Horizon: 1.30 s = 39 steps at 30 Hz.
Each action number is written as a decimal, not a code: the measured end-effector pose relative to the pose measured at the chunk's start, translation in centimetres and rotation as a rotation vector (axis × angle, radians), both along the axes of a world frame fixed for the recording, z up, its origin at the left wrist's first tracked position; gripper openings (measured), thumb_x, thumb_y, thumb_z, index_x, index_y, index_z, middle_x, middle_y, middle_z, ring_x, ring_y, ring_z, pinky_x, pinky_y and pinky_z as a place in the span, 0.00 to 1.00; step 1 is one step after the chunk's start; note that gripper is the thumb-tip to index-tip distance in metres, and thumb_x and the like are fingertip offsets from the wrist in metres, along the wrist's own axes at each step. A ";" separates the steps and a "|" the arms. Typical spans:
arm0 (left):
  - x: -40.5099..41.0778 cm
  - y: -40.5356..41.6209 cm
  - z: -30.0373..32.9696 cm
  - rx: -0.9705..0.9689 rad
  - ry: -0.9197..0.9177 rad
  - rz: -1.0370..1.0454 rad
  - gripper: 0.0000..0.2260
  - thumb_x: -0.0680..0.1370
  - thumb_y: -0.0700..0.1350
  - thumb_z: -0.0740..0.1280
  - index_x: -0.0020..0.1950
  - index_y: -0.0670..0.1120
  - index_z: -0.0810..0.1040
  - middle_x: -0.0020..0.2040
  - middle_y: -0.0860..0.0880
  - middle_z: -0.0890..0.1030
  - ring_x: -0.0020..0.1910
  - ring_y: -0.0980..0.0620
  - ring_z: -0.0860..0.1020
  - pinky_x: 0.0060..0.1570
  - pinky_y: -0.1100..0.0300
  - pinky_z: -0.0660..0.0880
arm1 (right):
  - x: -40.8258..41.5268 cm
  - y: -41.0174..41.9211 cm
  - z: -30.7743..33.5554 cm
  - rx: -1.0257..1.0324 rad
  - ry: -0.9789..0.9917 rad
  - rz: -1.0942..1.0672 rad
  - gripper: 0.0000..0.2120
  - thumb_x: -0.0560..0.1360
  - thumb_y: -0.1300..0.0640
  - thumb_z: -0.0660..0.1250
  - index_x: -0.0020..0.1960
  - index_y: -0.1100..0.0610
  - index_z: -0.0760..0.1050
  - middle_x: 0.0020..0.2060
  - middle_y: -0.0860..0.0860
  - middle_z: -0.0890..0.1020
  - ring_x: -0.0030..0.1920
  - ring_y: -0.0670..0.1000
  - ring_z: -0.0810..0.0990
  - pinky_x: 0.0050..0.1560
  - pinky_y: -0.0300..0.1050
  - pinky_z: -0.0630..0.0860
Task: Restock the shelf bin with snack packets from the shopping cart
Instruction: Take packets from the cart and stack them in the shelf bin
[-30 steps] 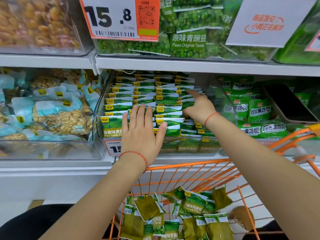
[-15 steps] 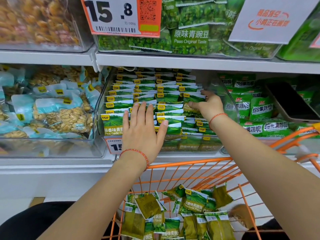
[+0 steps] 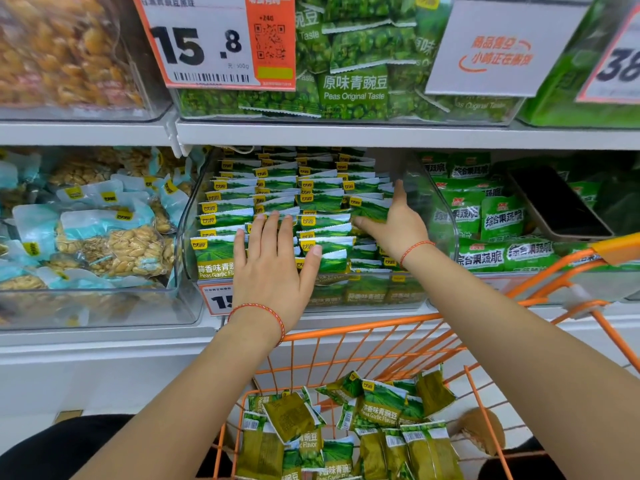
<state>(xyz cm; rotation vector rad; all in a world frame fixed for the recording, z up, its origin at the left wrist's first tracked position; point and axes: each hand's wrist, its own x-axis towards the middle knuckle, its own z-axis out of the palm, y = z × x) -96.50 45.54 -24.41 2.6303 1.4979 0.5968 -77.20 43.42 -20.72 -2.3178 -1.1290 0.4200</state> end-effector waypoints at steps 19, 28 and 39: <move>-4.7 -8.7 4.1 -0.141 -0.191 -0.531 0.13 0.81 0.48 0.57 0.59 0.49 0.78 0.48 0.49 0.83 0.46 0.49 0.80 0.44 0.57 0.75 | -6.3 -16.3 -2.1 -0.713 -1.004 1.265 0.12 0.80 0.60 0.55 0.62 0.59 0.70 0.46 0.55 0.81 0.42 0.57 0.79 0.31 0.46 0.70; -3.4 -9.3 -3.6 -0.610 0.866 -0.432 0.22 0.77 0.51 0.66 0.68 0.43 0.69 0.58 0.45 0.77 0.53 0.45 0.77 0.50 0.53 0.76 | -6.1 -14.9 -7.4 -1.190 -0.554 0.858 0.28 0.75 0.48 0.69 0.70 0.59 0.67 0.59 0.54 0.76 0.55 0.56 0.77 0.52 0.49 0.75; -2.8 -9.5 -8.4 -0.657 0.886 -0.372 0.28 0.76 0.40 0.66 0.74 0.45 0.61 0.66 0.42 0.73 0.60 0.42 0.75 0.58 0.48 0.75 | -5.2 -16.5 -10.4 -1.224 -0.178 0.459 0.35 0.75 0.35 0.60 0.71 0.58 0.66 0.64 0.56 0.72 0.61 0.56 0.74 0.63 0.53 0.71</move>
